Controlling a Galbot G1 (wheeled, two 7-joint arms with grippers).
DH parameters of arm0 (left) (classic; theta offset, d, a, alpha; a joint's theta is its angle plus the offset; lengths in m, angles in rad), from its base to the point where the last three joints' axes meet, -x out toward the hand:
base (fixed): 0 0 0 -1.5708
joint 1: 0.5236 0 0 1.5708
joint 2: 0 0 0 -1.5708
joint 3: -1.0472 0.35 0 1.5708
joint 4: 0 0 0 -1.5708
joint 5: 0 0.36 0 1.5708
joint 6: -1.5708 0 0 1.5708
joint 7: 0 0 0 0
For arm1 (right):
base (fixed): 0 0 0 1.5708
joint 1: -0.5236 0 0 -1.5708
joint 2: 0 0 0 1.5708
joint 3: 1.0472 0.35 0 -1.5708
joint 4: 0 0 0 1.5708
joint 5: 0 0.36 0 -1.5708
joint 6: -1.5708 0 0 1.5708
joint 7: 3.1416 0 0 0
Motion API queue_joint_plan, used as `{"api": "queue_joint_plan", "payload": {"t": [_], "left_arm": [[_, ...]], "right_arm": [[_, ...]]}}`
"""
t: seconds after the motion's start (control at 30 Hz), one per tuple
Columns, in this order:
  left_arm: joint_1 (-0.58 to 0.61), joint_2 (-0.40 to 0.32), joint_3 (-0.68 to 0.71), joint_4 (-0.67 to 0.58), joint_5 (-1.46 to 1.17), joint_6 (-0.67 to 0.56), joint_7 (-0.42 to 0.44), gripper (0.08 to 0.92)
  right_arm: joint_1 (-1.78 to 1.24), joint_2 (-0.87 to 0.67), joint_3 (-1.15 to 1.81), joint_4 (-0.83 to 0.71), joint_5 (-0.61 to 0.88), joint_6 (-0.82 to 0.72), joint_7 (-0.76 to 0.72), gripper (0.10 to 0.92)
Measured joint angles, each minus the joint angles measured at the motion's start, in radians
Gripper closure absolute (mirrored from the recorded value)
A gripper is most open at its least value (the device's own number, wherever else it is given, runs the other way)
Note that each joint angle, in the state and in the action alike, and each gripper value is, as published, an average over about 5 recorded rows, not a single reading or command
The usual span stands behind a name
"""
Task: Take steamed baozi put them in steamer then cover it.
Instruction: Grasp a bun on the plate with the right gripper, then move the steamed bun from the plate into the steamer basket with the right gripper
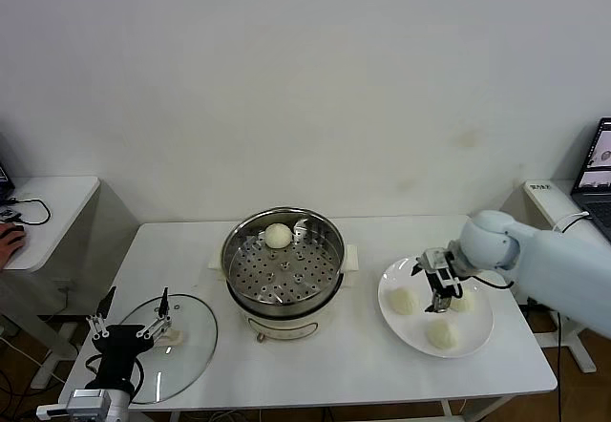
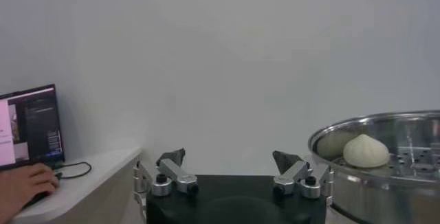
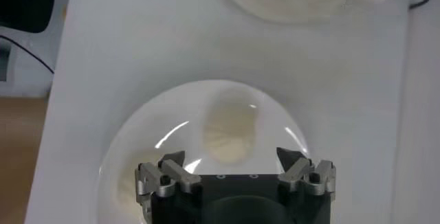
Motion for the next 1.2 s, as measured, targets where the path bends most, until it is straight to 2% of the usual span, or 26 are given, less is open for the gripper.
{"api": "queue_joint_plan", "payload": {"t": [0.47, 0.93, 1.2], "left_arm": [[0.013, -0.005, -0.016, 0.003, 0.001, -0.006, 0.000, 0.177], [0.013, -0.008, -0.015, 0.001, 0.002, -0.007, 0.000, 0.177], [0.009, -0.005, -0.011, -0.002, 0.001, -0.008, 0.000, 0.177]], "right_arm": [[-0.117, 0.110, 0.091, -0.131, -0.052, 0.002, 0.028, 0.217], [-0.127, 0.131, 0.112, -0.157, -0.062, -0.014, 0.007, 0.423], [-0.052, 0.093, 0.106, -0.129, -0.035, -0.021, -0.030, 0.431]]}}
